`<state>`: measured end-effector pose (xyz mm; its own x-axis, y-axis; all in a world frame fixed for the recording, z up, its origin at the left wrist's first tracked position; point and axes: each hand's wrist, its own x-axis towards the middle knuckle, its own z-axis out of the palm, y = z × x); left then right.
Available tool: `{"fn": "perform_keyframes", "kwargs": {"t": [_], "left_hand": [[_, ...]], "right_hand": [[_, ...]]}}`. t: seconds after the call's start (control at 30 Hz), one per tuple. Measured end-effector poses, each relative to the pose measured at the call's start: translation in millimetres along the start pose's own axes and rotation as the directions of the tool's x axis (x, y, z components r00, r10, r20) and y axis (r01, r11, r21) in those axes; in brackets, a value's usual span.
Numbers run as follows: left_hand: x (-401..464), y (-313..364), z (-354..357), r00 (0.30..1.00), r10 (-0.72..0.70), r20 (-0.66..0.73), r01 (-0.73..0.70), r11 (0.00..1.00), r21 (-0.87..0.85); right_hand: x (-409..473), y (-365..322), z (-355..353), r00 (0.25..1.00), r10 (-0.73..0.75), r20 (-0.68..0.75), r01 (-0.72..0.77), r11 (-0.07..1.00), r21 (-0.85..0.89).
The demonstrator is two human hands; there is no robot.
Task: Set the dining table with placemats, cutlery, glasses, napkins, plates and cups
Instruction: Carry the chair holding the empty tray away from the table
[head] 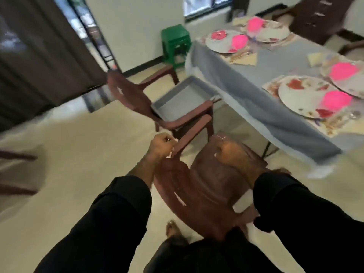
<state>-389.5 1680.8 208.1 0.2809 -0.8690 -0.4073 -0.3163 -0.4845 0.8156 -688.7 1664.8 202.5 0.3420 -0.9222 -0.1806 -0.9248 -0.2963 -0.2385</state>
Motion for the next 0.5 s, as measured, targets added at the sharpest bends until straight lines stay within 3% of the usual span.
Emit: {"fn": "perform_keyframes", "kwargs": {"t": [0.2,0.33,0.5], "left_hand": [[14,0,33,0.947,0.062,0.314,-0.107,0.986,0.129],[4,-5,46,0.891,0.071,0.449,-0.184,0.959,0.215],[-23,-30,43,0.848,0.104,0.519,-0.302,0.901,0.313]], "right_hand": [[-93,-21,26,0.932,0.335,0.141,-0.359,0.911,0.203],[-140,-30,43,0.884,0.456,0.108,-0.468,0.852,0.234],[-191,-71,66,0.827,0.557,0.078,-0.552,0.778,0.300]]}}
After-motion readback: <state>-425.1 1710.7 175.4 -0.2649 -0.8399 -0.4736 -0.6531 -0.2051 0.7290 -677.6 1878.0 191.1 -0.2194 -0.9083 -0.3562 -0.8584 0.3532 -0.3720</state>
